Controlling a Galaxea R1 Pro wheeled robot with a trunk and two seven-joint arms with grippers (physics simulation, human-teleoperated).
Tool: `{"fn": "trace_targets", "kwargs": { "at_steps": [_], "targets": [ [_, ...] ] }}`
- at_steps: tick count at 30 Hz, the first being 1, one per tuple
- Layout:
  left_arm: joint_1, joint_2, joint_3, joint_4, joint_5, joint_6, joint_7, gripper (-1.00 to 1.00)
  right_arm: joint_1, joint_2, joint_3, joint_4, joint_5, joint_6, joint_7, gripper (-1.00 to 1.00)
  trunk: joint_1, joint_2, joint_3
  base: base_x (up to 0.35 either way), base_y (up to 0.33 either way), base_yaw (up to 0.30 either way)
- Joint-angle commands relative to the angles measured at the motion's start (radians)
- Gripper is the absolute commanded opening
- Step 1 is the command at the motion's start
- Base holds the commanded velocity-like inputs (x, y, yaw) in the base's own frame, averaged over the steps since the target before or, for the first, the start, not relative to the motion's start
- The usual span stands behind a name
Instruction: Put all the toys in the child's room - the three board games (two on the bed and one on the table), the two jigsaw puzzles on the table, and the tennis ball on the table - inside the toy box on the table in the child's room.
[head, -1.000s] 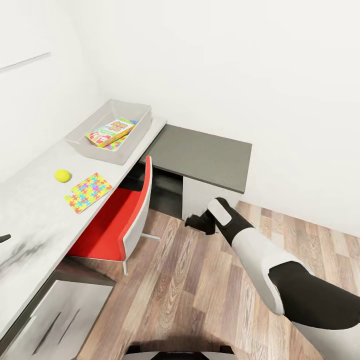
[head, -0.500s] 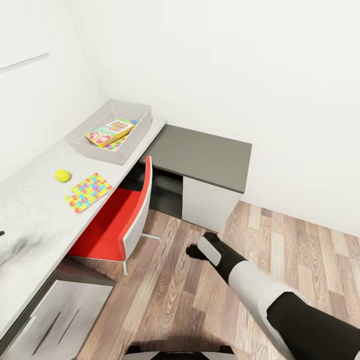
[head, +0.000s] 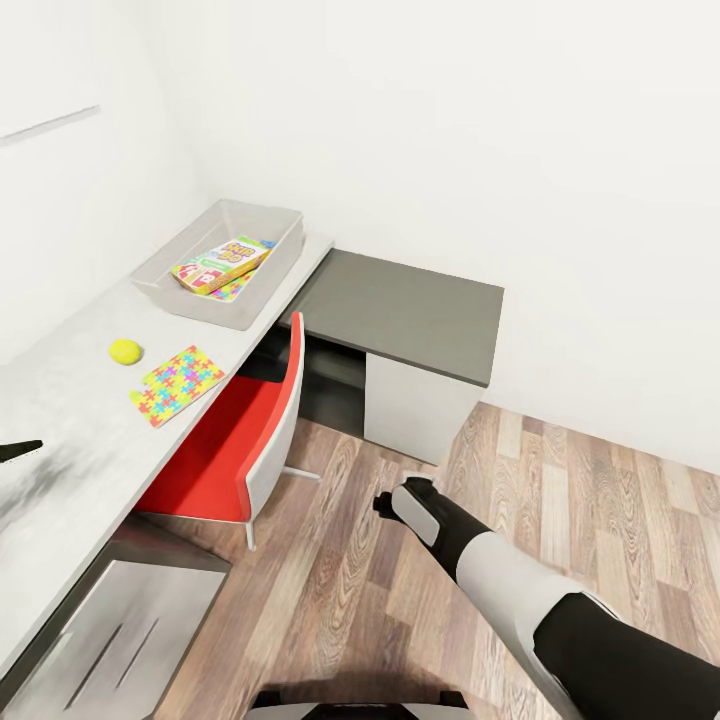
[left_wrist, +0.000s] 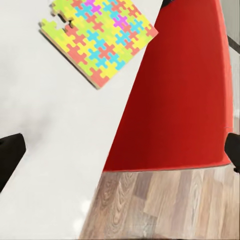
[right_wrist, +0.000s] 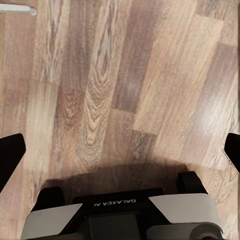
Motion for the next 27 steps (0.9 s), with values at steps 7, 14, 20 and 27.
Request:
{"fn": "trace_targets", "kwargs": {
  "at_steps": [7, 14, 20, 27],
  "targets": [
    [-0.150, -0.036, -0.161, -0.028, 0.284, 0.001, 0.520, 1.00, -0.001, 0.000, 0.005, 0.001, 0.055, -0.001, -0.006, 1.00, 0.000, -0.002, -0.001, 0.000, 0.000, 0.000],
    [-0.366, -0.048, -0.311, -0.021, 0.538, 0.003, 0.895, 1.00, 0.000, 0.000, 0.005, 0.001, 0.068, -0.002, -0.006, 1.00, 0.000, -0.002, -0.001, 0.000, 0.000, 0.000],
    [-0.527, -0.086, -0.475, 0.047, 0.595, 0.002, 1.047, 1.00, 0.000, 0.000, 0.005, 0.001, 0.071, -0.002, -0.007, 1.00, 0.000, -0.002, -0.001, 0.000, 0.000, 0.000],
    [-0.719, -0.213, -0.572, 0.306, 0.588, 0.001, 1.119, 1.00, 0.001, 0.000, 0.005, 0.002, 0.071, -0.002, -0.006, 1.00, 0.000, -0.002, -0.001, 0.000, 0.000, 0.000]
  ]
}}
